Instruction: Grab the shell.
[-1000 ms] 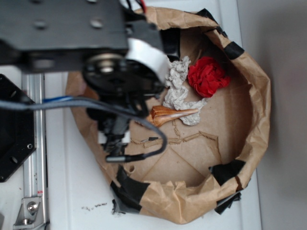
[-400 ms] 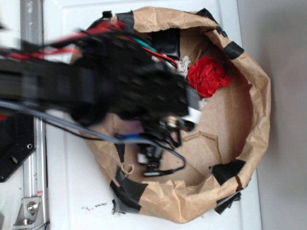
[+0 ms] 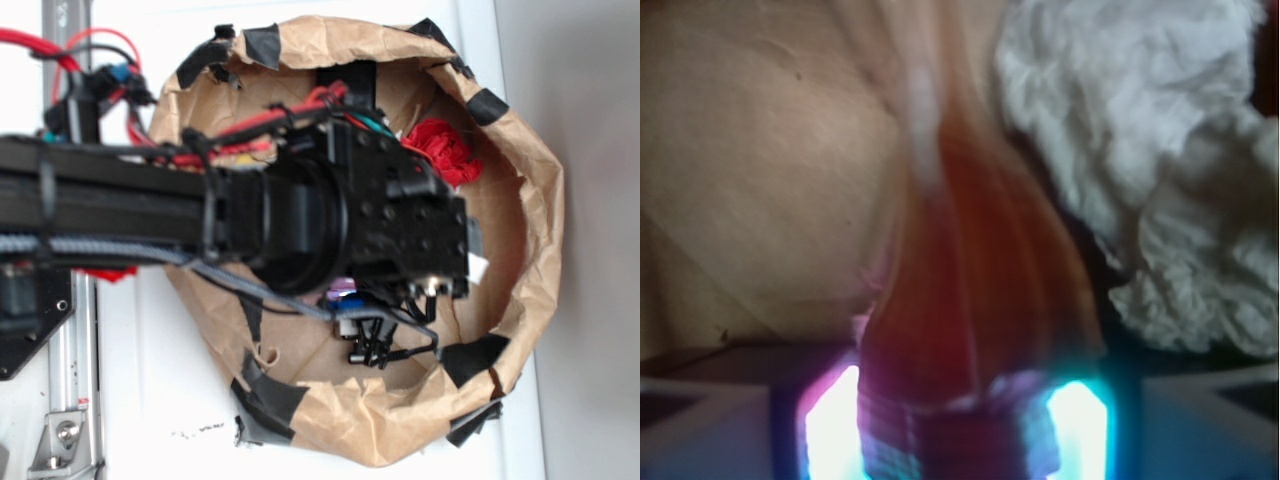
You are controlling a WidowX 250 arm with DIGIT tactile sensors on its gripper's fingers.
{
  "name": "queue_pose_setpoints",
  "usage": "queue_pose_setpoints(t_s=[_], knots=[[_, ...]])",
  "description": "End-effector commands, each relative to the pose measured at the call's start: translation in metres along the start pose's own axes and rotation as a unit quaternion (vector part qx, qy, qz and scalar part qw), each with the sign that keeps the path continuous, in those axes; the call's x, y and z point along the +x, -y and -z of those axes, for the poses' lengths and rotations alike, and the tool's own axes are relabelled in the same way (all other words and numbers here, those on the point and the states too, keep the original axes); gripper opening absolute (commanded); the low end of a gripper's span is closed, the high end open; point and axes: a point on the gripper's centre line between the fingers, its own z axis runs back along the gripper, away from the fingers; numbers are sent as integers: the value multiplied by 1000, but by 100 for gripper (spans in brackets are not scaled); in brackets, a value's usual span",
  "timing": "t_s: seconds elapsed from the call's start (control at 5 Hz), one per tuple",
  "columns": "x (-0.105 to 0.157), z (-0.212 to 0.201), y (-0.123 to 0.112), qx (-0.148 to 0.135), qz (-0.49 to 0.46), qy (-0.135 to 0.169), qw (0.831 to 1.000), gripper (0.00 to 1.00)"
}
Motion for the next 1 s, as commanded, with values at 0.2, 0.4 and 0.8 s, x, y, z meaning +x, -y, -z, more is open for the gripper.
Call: queue_pose_setpoints(t_s=[0.2, 0.4, 0.8], knots=[[-17, -117, -10, 2, 51, 42, 998, 0], [-19, -127, -8, 19, 35, 26, 999, 0], [-39, -133, -8, 2, -25, 41, 999, 0]])
